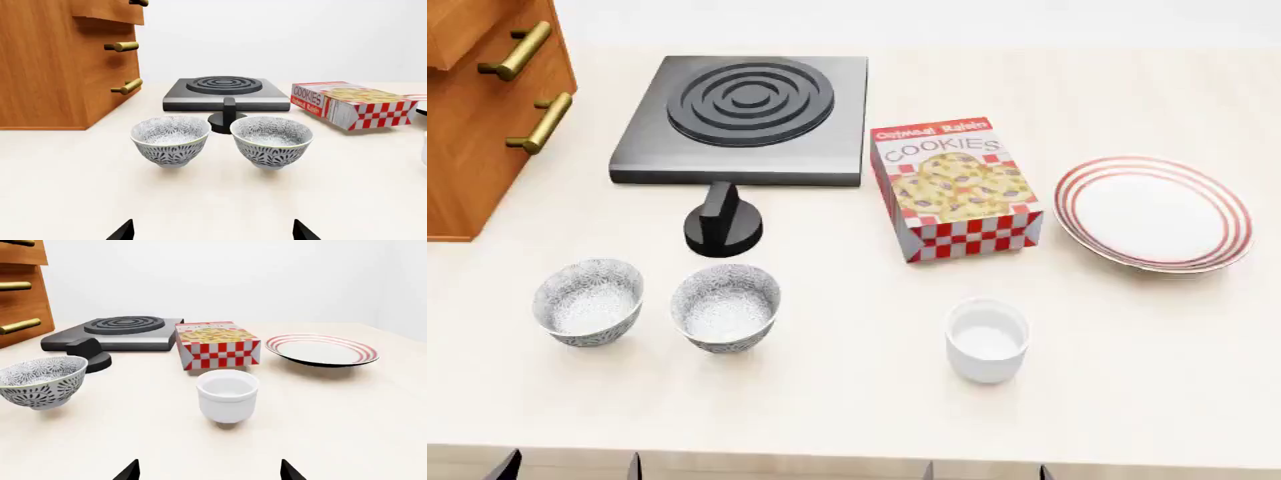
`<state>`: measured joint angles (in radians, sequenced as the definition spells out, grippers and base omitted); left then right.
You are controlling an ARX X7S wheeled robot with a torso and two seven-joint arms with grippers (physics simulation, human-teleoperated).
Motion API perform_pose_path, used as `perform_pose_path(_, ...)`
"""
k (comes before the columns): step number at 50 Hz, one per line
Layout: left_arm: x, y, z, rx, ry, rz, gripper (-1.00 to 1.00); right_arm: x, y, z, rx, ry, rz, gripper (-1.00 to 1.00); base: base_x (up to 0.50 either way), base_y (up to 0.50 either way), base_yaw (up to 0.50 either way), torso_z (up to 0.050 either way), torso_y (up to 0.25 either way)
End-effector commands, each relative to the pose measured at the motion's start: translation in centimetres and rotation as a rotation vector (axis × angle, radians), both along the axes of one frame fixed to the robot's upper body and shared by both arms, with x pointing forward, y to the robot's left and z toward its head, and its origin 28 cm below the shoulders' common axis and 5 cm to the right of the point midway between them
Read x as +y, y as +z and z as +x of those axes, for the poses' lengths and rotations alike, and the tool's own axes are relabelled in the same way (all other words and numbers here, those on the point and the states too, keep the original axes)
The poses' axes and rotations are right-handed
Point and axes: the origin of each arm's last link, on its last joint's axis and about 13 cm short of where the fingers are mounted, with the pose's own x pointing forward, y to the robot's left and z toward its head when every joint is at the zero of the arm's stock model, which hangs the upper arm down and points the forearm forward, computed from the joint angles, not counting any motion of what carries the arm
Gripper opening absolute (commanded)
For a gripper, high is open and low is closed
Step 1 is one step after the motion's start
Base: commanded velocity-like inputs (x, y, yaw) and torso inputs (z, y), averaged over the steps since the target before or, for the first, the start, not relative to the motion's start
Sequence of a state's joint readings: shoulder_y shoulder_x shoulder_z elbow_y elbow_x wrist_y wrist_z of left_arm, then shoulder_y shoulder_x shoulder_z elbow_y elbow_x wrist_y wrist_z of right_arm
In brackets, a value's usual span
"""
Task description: Pick the akita bowl from table center and place it on the plate.
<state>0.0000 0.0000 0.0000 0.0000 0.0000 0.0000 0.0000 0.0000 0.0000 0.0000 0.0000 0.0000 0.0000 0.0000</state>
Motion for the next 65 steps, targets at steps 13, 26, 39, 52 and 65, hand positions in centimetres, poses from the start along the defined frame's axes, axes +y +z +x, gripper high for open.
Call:
perform_pose_path(13,0.4,-0.1,-0.2,0.023,-0.049,0.037,1.0,0.1,0.9,-0.4,-0.027,-0.001,-0.01,1.0,0.0,0.0,0.0,0.0,0.0)
perform_pose_path(26,2.0,6.3,1.8,-0.049,0.031,-0.065,1.0,-2.3,5.8,-1.8,-0.171,-0.111,-0.015,1.0,0.0,0.0,0.0,0.0,0.0)
perform_pose_path(39,4.0,8.4,3.0,-0.136,0.109,-0.095,1.0,-4.5,8.5,-6.4,-0.368,-0.318,0.006,1.0,0.02,0.0,0.0,0.0,0.0)
perform_pose_path(52,5.5,9.1,2.5,-0.174,0.161,-0.175,1.0,-5.1,6.8,-7.9,-0.368,-0.362,0.041,1.0,0.46,0.0,0.0,0.0,0.0)
perform_pose_path(65,6.7,9.1,2.9,-0.191,0.228,-0.157,1.0,-5.3,7.4,-8.3,-0.443,-0.362,0.047,1.0,0.26,0.0,0.0,0.0,0.0)
